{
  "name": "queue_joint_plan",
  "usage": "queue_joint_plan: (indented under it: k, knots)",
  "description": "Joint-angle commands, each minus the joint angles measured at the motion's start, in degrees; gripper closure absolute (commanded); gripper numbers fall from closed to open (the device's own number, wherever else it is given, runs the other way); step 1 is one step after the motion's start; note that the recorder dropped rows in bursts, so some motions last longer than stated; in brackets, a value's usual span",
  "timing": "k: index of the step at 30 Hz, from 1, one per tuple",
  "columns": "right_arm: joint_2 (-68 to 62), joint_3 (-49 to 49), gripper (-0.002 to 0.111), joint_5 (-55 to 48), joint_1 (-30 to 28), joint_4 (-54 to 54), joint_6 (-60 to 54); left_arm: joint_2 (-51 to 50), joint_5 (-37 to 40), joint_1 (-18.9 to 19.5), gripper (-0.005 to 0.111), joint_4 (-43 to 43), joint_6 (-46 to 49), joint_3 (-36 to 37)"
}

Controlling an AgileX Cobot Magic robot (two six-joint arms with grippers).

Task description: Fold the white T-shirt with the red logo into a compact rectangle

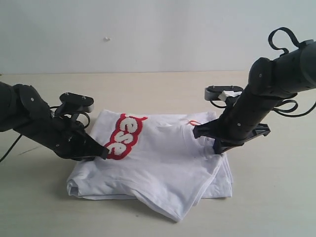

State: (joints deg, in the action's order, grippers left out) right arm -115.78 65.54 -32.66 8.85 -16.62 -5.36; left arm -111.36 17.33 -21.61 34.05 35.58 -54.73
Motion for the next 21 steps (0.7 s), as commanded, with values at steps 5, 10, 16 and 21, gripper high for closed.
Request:
queue_joint_plan:
  k: [5,10,16,21]
  knots:
    - [-5.90,6.04,0.108,1.16,-0.20,-0.32,-0.63,-1.50,-0.74,0.85,0.107,-1.75,0.03,-3.63]
    - [-6.21,7.52,0.108,-0.15,-0.20,-0.42,-0.63,-2.65,-0.48,3.75,0.107,-2.74,0.03,-6.95]
    - [-6.21,7.52,0.108,-4.55,-0.20,-0.54,-0.76,-5.69,3.67,7.91,0.107,-3.40,0.15,-10.90]
    - [-6.21,5.56,0.108,-4.04,-0.20,-2.96,-3.27,-3.97,4.83,8.45,0.107,-3.29,0.15,-11.25]
